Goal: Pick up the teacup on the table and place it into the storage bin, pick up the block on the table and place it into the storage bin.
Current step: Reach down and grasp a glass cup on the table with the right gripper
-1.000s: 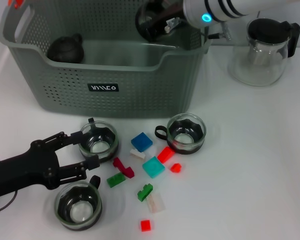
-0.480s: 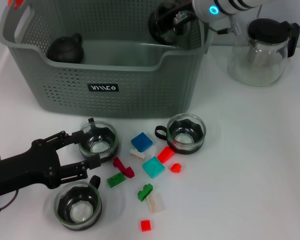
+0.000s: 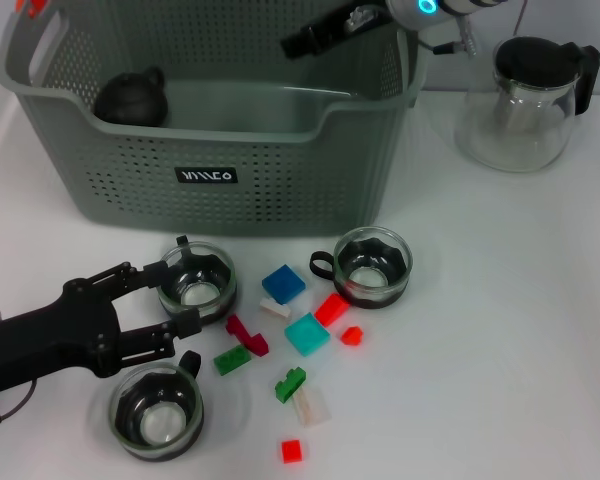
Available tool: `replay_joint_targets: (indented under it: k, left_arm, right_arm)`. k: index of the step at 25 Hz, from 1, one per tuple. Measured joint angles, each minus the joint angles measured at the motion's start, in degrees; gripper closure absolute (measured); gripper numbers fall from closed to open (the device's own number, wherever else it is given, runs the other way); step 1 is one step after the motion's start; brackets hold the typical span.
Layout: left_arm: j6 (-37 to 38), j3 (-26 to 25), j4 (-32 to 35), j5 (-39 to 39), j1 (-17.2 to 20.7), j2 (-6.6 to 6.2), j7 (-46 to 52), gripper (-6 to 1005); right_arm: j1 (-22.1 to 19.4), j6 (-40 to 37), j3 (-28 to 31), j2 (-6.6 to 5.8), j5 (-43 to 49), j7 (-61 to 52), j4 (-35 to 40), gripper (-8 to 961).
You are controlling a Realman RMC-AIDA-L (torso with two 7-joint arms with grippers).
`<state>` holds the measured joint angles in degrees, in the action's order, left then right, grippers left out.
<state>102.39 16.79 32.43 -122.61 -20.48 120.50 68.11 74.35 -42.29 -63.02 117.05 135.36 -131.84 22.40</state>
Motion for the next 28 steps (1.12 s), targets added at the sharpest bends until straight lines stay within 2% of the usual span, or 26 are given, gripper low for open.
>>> replay_joint_targets:
  k: [2, 4, 7, 9, 13, 18, 22, 28]
  left_arm:
    - [-0.2, 0.0, 0.0, 0.0, 0.0, 0.0, 0.0, 126]
    - [-0.3, 0.0, 0.0, 0.0, 0.0, 0.0, 0.0, 126]
    - [-0.3, 0.0, 0.0, 0.0, 0.0, -0.04, 0.0, 126]
    - [-0.3, 0.0, 0.0, 0.0, -0.2, -0.16, 0.4, 126]
    - [-0.3, 0.0, 0.0, 0.0, -0.9, -0.33, 0.7, 126]
    - [-0.7, 0.0, 0.0, 0.0, -2.0, -0.52, 1.5, 126]
    - [-0.8, 0.1, 0.0, -0.1, -2.7, -0.58, 1.9, 126]
    - [-0.9, 0.0, 0.0, -0.3, -3.1, -0.64, 1.9, 126]
  right_arm:
    - [-1.5, -0.7, 0.3, 0.34, -1.2, 1.0, 2.9, 522]
    - [-5.1, -2.7, 1.0, 1.16, -5.1, 4.1, 8.9, 440]
    - [-13.0, -7.9, 2.0, 2.32, -16.4, 12.2, 20.1, 312]
    - [-18.2, -12.8, 2.2, 2.32, -27.3, 20.2, 24.7, 226]
    - [-23.9, -21.6, 2.3, 1.1, -39.0, 32.8, 23.3, 223]
    - [-28.9, -32.7, 5.0, 0.81, -45.6, 42.8, 21.8, 220]
    - [-30.9, -40.7, 8.7, 0.86, -48.8, 47.0, 21.5, 222]
    - [-31.5, -44.5, 11.9, 0.89, -49.0, 49.3, 20.5, 223]
